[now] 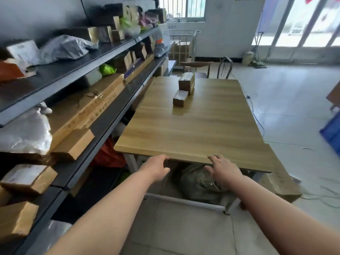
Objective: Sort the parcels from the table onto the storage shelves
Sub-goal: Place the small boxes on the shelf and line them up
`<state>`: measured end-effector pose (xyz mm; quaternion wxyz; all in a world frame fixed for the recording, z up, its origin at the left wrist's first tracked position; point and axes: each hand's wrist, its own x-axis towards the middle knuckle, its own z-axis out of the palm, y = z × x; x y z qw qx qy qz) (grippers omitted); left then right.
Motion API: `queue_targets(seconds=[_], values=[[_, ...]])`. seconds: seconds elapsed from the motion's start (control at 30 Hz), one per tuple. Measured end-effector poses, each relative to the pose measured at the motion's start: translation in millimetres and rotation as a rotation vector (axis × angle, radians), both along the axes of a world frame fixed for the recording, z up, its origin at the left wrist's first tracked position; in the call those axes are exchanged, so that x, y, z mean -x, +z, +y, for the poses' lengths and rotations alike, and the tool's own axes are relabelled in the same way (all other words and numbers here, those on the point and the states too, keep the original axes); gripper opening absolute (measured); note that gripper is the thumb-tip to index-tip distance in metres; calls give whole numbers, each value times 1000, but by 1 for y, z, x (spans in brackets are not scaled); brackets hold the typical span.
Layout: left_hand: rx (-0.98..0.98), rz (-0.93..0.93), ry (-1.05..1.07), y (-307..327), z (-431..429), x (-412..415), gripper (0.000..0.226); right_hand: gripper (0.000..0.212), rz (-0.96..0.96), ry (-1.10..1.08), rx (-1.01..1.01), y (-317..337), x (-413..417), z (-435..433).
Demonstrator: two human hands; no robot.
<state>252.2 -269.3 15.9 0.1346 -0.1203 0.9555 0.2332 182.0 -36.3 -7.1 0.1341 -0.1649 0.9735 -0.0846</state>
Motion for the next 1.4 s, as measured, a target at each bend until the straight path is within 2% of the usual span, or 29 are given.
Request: queue_targets(seconds=[0.3,0.6,0.87,1.13,1.3,1.4], values=[[32,-30,-29,-2,6,131,52,56,-57,-51,28,-11,129,-4],[93,0,139,8,-4,280,52,52,-26,42,78,6,283,-19],[85,-20,165,-13,-4,366,53,54,-89,59,72,-7,359,-30],[83,-10,152,-25,-41,471,57,57,-68,20,64,-2,442,-76],[101,5,136,-52,-69,548,59,54,-31,-20,64,2,513,-125],[142,3,104,-74,-79,586,68,52,-14,-49,79,-5,547,-146]])
